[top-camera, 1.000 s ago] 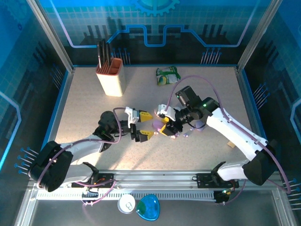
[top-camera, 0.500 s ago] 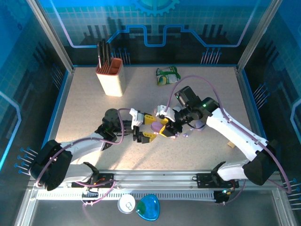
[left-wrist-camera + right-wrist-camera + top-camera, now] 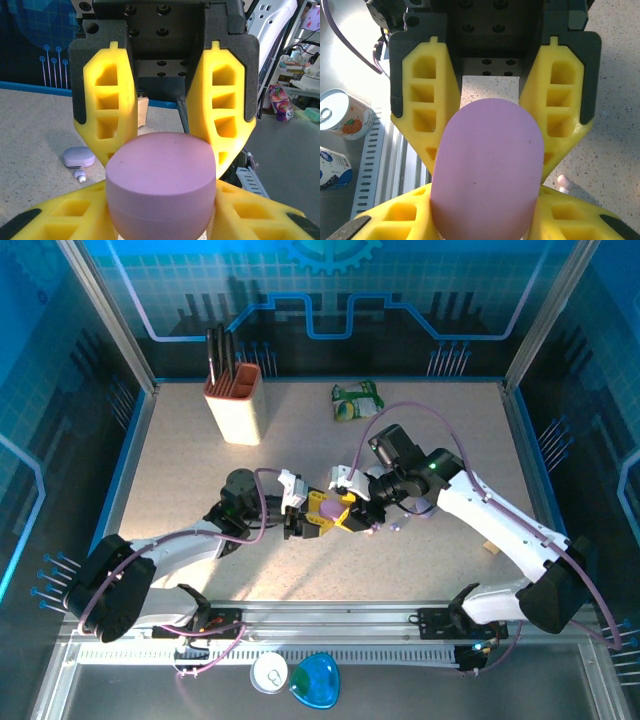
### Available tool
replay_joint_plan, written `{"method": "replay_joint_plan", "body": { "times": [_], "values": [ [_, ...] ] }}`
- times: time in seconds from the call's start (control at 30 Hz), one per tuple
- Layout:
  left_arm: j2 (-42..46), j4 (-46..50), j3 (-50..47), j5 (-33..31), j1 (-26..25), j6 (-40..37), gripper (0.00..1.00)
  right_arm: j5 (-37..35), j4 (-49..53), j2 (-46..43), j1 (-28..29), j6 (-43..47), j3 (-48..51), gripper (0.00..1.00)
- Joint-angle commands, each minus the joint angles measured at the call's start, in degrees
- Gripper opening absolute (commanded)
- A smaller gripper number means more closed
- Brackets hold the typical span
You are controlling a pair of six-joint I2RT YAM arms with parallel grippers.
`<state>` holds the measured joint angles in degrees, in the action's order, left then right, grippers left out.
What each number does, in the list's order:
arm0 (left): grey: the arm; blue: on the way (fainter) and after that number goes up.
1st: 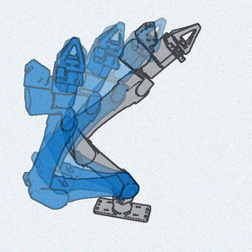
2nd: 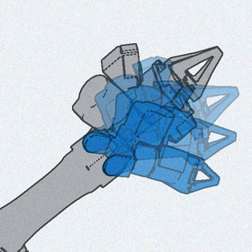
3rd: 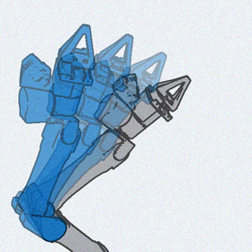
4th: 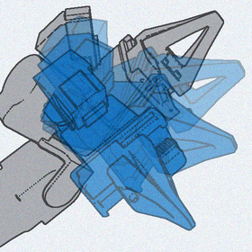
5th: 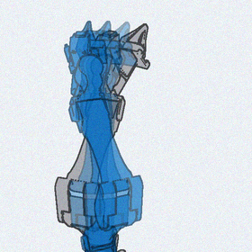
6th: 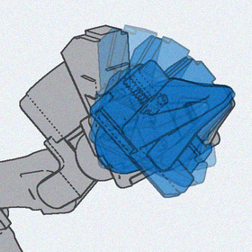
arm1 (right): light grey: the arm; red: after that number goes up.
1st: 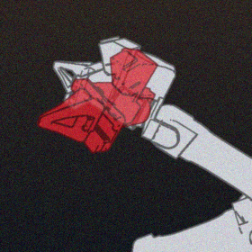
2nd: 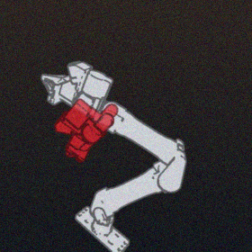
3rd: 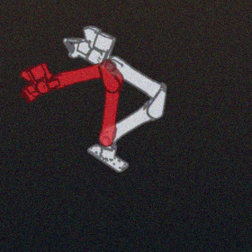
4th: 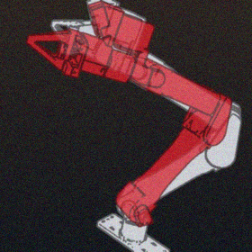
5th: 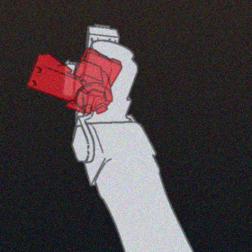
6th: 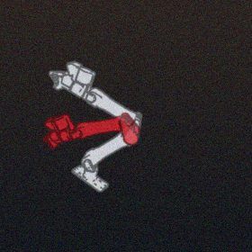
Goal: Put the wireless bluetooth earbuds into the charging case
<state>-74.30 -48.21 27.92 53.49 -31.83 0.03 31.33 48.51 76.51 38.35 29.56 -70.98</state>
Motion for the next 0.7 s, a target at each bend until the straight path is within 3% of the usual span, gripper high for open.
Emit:
{"method": "replay_joint_plan", "body": {
  "times": [0.0, 0.33, 0.67],
  "values": [
    [-0.60, -0.65, 1.53, 1.79, -0.68, 0.01, 0.40, 1.14, -0.81, 0.29, 0.94, -0.03, -0.82, 0.38],
    [-0.67, -1.39, 1.62, 2.36, -0.74, 0.82, 0.48, 0.40, -0.67, 1.28, 0.93, 0.15, -0.65, 0.38],
    [-1.36, -0.67, 2.02, 4.37, -0.74, 0.38, 0.31, -0.57, -0.44, 2.41, 0.94, 0.67, -0.47, 0.38]
  ]
}}
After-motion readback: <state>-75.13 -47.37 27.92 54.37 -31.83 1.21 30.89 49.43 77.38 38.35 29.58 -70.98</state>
